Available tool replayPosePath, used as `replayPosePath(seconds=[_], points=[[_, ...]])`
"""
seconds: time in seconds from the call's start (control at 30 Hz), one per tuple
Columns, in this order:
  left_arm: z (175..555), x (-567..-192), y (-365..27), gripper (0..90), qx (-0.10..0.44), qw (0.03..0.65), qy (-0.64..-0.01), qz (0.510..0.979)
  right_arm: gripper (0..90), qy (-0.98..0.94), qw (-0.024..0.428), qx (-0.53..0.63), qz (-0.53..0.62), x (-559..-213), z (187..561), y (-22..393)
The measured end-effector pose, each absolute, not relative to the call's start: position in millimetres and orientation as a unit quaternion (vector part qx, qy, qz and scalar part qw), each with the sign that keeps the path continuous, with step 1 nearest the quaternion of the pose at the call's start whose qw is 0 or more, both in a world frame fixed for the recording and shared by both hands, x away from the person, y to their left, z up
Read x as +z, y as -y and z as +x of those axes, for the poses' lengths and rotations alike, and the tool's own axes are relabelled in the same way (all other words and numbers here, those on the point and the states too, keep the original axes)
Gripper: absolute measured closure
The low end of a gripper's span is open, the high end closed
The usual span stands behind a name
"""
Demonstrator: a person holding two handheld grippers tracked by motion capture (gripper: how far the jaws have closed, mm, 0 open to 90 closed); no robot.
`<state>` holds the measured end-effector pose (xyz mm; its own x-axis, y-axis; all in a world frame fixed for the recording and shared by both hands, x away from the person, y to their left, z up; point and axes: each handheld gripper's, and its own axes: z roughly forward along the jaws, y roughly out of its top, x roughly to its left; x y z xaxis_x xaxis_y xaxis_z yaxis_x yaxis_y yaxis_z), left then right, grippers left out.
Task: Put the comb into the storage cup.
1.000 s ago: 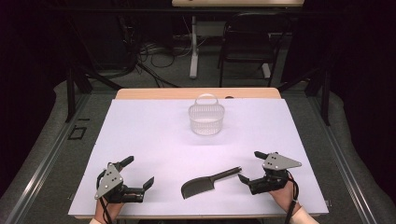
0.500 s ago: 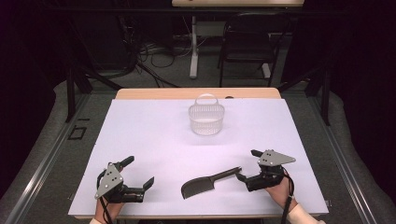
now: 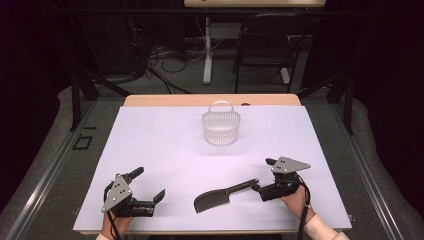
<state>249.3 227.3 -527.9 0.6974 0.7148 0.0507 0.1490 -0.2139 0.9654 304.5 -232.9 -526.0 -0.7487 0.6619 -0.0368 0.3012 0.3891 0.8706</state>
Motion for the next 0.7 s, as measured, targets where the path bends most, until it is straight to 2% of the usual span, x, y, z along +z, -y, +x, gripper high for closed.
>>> replayPosePath(seconds=[0.7], points=[[250, -527, -228, 0.0, 0.256, 0.557, -0.296, 0.733, 1.4, -0.823, 0.177, 0.448, 0.301, -528, 323, 221]])
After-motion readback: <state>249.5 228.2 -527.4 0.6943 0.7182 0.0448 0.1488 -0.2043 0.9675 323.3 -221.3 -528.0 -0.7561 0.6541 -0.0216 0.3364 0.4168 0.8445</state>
